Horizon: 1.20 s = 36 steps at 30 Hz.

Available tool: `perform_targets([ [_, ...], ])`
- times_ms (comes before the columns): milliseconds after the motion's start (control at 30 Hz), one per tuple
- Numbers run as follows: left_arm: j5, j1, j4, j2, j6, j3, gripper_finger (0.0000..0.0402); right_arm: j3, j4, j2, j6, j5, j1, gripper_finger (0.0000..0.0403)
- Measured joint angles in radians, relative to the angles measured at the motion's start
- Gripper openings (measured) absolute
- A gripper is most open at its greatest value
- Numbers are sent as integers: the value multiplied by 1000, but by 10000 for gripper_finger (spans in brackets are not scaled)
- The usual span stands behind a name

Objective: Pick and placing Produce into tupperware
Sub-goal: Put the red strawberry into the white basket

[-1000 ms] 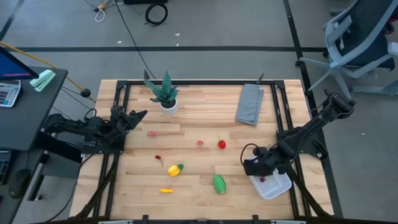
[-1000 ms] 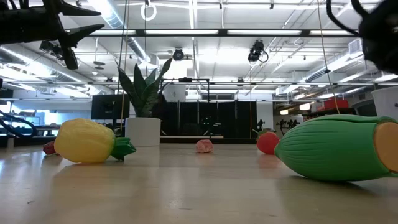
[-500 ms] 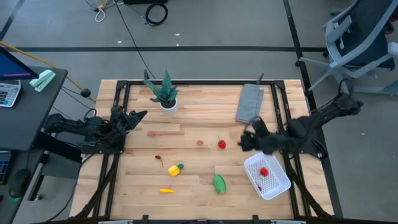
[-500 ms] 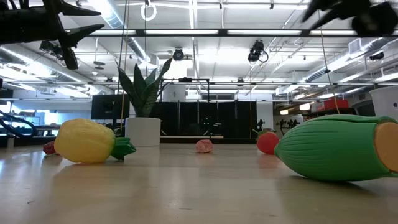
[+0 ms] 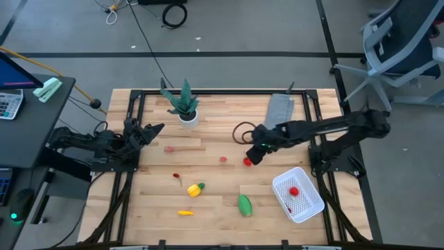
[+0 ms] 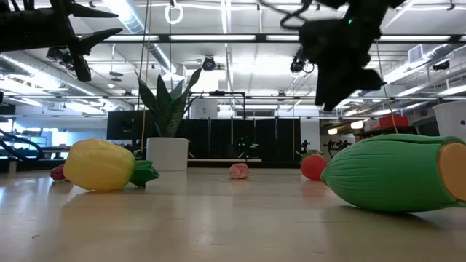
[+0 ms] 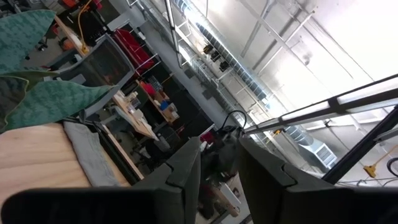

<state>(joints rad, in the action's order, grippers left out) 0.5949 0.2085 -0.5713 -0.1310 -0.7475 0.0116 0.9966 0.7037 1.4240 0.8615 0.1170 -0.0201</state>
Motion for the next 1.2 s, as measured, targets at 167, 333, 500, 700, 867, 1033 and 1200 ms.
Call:
perform_targets([
  [167,0,0,1,0,4,0,110,0,-101,100,-34,-100,41,160],
  [333,0,0,1,0,10,0,110,0,-175,183,-82,-111,46,178],
  [500,0,0,1,0,10,0,110,0,-177,231,-82,-111,49,181],
  [700,0,0,1,0,10,0,110,0,-205,250,-89,-111,49,181],
  [867,0,0,3,0,10,0,110,0,-214,250,-107,-110,48,181],
  [1033,0,0,6,0,10,0,110,-6,-221,250,-104,-110,49,181],
  [1200,0,0,8,0,10,0,110,-6,-223,250,-105,-99,43,181],
])
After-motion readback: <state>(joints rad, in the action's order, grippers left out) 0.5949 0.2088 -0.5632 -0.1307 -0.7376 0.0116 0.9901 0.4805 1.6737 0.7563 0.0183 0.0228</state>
